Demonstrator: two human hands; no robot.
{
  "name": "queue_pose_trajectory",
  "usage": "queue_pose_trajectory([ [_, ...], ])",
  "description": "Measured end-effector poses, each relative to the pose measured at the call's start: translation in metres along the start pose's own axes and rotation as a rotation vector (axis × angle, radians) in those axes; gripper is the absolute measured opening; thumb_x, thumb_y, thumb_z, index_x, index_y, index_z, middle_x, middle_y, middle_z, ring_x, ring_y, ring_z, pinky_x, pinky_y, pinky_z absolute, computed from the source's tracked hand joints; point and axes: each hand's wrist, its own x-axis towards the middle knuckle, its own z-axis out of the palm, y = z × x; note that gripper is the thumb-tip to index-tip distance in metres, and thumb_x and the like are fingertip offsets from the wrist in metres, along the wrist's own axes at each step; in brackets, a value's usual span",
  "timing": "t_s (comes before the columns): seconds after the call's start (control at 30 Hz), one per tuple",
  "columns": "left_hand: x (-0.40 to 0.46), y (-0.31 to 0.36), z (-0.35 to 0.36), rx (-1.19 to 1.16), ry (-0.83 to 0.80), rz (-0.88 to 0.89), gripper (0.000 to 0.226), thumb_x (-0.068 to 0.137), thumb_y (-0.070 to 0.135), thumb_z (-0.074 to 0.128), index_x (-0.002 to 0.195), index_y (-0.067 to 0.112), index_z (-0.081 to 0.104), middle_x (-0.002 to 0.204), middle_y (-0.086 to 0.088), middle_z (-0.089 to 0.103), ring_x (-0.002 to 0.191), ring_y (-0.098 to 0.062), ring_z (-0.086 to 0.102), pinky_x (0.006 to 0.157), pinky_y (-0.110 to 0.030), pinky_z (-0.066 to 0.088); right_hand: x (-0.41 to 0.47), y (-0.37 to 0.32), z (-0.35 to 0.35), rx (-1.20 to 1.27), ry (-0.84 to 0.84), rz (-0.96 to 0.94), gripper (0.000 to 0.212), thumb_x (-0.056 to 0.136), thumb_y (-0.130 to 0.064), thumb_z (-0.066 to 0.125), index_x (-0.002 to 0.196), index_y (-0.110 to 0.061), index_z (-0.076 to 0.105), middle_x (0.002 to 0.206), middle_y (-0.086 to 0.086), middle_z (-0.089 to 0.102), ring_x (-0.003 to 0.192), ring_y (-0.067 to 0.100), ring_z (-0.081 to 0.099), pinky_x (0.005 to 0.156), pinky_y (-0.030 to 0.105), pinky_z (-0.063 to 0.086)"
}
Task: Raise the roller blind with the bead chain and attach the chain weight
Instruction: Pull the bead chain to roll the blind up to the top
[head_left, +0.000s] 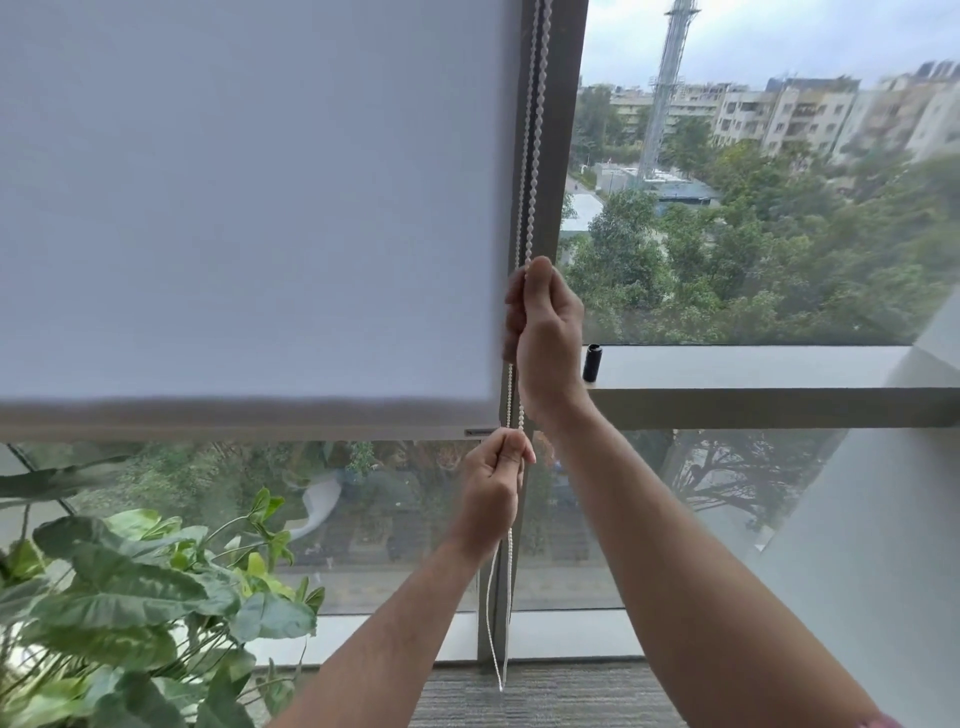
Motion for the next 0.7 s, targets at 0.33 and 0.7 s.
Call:
queue_pose_trajectory([
  [0.33,0.034,0.028,-0.036,0.129,-0.098,0.019,0.052,0.09,0.055,0.04,0.107,0.018,0.073,0.099,-0.002,0.077,0.091,-0.015,0.073,0.076,-0.027,0.057,-0.027,0.025,-0.011,-0.213,0.085,-0.166,0.037,0.102,-0.028,0.039,0.067,-0.029,0.048,0.055,-0.004,0.038,0.047,0.015,0.033,0.044,0.034,0.026],
  [0.7,0.075,0.173,0.012,-0.207,-0.175,0.271,0.035,0.106,0.028,0.037,0.09,0.011,0.064,0.054,0.008,0.045,0.043,-0.01,0.041,0.043,-0.024,0.038,-0.053,0.049,-0.017,-0.203,0.079,-0.124,0.043,0.103,-0.025,0.038,0.062,-0.034,0.045,0.053,-0.016,0.038,0.044,0.005,0.03,0.042,0.021,0.027],
])
